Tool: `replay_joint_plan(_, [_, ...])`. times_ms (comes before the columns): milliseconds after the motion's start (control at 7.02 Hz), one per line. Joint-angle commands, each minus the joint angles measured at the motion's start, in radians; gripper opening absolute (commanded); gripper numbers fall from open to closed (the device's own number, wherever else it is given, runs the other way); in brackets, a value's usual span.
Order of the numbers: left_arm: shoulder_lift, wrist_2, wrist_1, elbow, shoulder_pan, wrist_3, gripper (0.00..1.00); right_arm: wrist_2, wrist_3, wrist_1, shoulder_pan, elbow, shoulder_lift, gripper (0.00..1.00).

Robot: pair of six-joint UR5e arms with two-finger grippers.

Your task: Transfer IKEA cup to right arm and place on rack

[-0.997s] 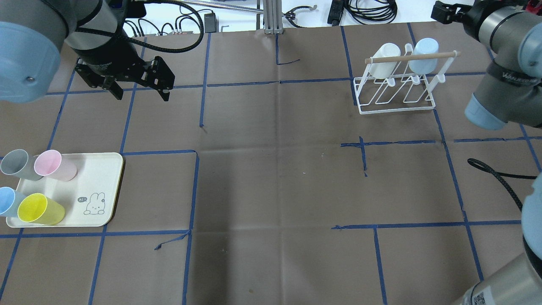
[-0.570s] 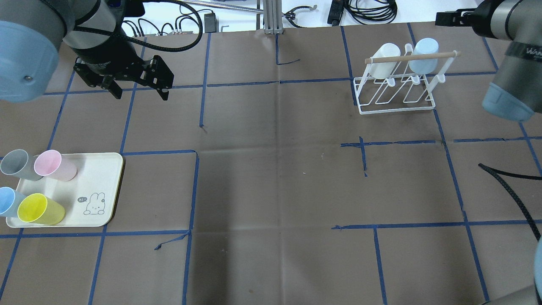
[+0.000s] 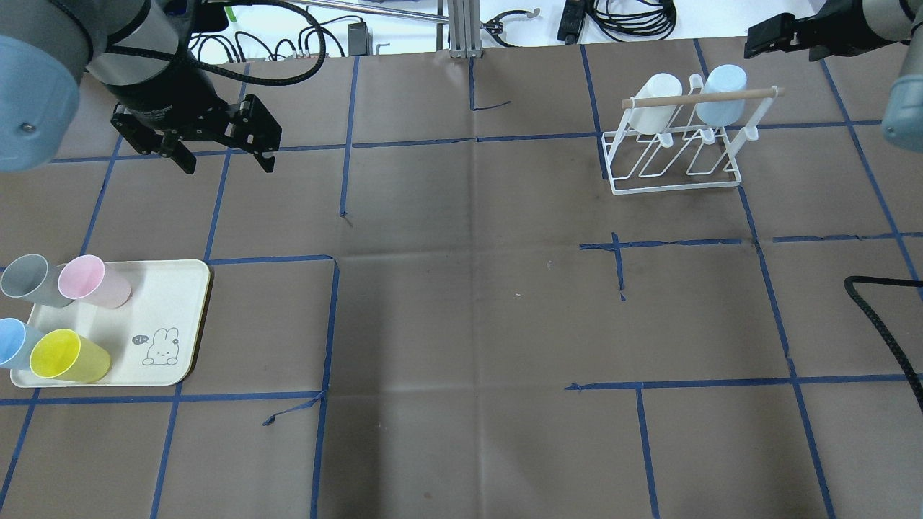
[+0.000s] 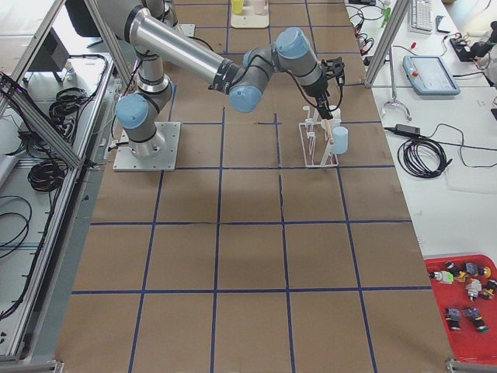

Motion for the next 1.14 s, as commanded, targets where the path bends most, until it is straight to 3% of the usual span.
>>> replay_joint_plan(0, [0.005, -0.001, -0.001, -0.006, 0.003, -0.012, 1.00, -0.054, 0.009, 0.184, 0.014, -0.057, -0.022, 1.00])
replay_joint_plan(285, [0.006, -0.001, -0.001, -0.003, -0.008, -0.020, 1.00, -0.073, 0.015, 0.351, 0.066, -0.086, -0.054, 1.00])
replay_joint_plan(712, [-0.003, 0.003, -0.001, 0.008, -0.029, -0.038, 1.00, -0.085, 0.082, 0.651, 0.111, -0.233, -0.054, 1.00])
replay_joint_plan(997, [-0.005, 0.003, -0.001, 0.008, -0.029, -0.038, 1.00, -0.210, 0.134, 0.703, 0.170, -0.244, -0.071, 1.00])
